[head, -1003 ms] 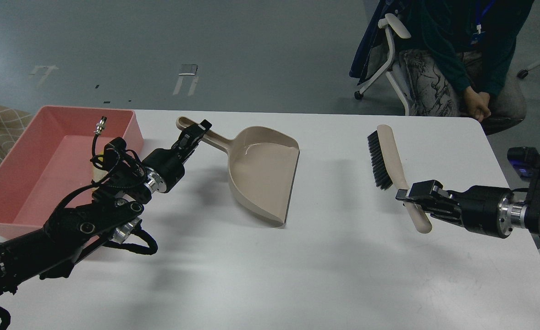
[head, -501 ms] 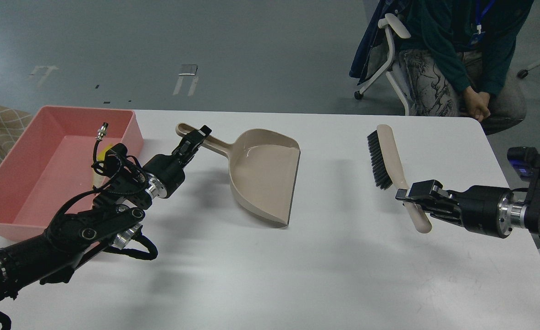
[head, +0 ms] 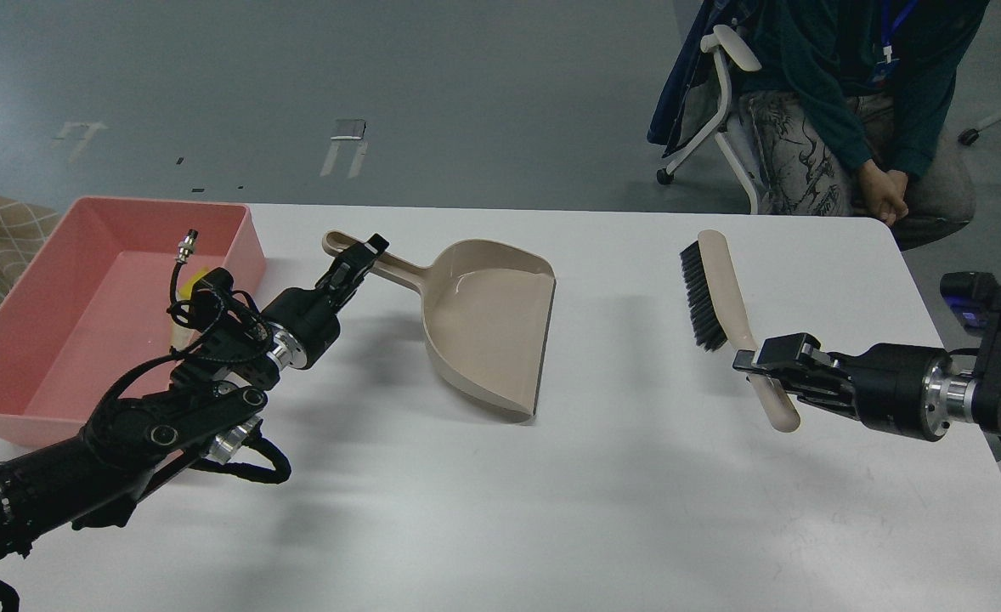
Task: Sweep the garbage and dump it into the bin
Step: 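Lower the dustpan back onto the table with the left gripper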
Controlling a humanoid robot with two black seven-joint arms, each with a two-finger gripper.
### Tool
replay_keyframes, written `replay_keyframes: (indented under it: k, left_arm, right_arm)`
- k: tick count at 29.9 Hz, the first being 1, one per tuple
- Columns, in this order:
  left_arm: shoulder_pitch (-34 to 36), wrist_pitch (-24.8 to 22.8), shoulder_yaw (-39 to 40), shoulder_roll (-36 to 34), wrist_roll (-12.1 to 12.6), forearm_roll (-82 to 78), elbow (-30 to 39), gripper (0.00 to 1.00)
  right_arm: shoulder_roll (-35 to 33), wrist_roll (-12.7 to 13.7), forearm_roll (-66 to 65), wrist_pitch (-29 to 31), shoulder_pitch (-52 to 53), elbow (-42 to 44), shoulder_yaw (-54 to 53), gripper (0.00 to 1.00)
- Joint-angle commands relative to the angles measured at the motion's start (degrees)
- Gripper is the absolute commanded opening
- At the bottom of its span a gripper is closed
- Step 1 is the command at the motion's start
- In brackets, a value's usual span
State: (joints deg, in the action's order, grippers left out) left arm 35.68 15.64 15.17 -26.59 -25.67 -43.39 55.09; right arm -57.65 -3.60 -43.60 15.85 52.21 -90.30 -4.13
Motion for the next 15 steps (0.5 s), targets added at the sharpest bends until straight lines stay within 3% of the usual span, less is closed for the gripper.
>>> replay_keyframes:
  k: [1, 6, 8, 12, 15]
  left_arm:
    - [-0.08, 0.18, -0.05, 0.04, -0.09, -0.02, 0.02, 0.44]
    - [-0.26, 0.44, 0.04, 0.04, -0.26, 0.06, 0.02, 0.60]
    - [-0.34, 0.80, -0.05, -0.05, -0.70, 0.06, 0.02, 0.84]
    - [-0.34, 0.80, -0.05, -0.05, -0.88, -0.02, 0.02, 0.96]
    - [-1.05, 0.71, -0.05, -0.05, -0.96, -0.02, 0.02, 0.97]
  right_arm:
    - [-0.01, -0.09, 0.00, -0.03, 0.00, -0.05, 0.00, 0.00]
    - [-0.01, 0.00, 0.00, -0.03, 0.00, -0.05, 0.00, 0.00]
    - [-0.01, 0.00, 0.00, -0.03, 0.00, -0.05, 0.00, 0.00]
    - [-0.01, 0.00, 0.00, -0.03, 0.00, 0.04, -0.09, 0.00]
    - [-0.01, 0.00, 0.00, -0.03, 0.00, 0.04, -0.09, 0.00]
